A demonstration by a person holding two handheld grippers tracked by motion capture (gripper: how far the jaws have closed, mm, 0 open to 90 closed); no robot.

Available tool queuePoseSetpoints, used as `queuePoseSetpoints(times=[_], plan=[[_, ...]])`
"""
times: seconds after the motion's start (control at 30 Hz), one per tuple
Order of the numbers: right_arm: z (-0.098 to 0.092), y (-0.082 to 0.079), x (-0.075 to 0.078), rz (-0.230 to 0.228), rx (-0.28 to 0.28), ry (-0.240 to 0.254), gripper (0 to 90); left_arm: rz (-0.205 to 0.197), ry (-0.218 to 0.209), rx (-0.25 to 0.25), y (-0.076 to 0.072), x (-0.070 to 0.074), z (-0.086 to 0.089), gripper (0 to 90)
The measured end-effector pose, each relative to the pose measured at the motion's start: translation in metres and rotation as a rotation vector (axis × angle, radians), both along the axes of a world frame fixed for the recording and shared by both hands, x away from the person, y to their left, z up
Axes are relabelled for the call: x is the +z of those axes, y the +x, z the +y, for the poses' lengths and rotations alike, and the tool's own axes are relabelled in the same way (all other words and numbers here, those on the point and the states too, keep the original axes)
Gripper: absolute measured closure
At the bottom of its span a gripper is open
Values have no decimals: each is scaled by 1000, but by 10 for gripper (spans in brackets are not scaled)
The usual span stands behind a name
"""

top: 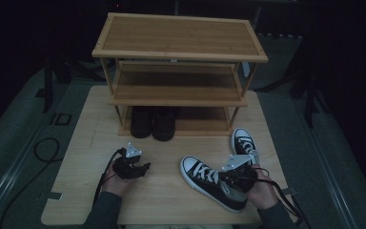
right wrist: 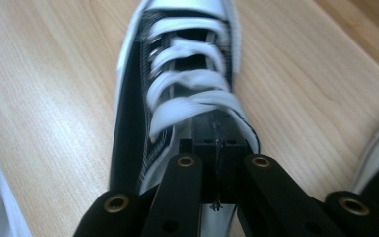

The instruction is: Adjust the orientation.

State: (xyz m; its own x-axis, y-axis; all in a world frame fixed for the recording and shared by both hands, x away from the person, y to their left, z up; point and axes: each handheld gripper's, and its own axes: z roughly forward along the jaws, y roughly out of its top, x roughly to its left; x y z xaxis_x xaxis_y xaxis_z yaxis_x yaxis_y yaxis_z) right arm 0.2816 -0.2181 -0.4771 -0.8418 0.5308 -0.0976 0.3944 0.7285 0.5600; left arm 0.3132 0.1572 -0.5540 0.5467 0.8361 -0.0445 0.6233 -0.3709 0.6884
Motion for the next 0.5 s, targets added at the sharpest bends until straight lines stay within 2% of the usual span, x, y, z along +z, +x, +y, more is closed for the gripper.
queuePoseSetpoints(times=[0.17, 0.2, 0.23, 0.27, 0.37, 0.5], plan=[[-7, 1, 8, 11, -2, 37, 841, 0, 1, -1, 0, 0, 0, 476], [-12, 0, 15, -2, -7, 65, 815, -1, 2, -1, 0, 0, 0, 476], [-12, 0, 15, -2, -7, 65, 815, -1, 2, -1, 0, 0, 0, 476], [-17, 2, 21, -21, -19, 76, 789, -2, 3, -1, 0, 0, 0, 476], [-21, 4, 22, -22, -27, 63, 758, -3, 3, -1, 0, 0, 0, 475], [-21, 7, 14, 22, 5, 35, 729, -2, 1, -2, 0, 0, 0, 475]])
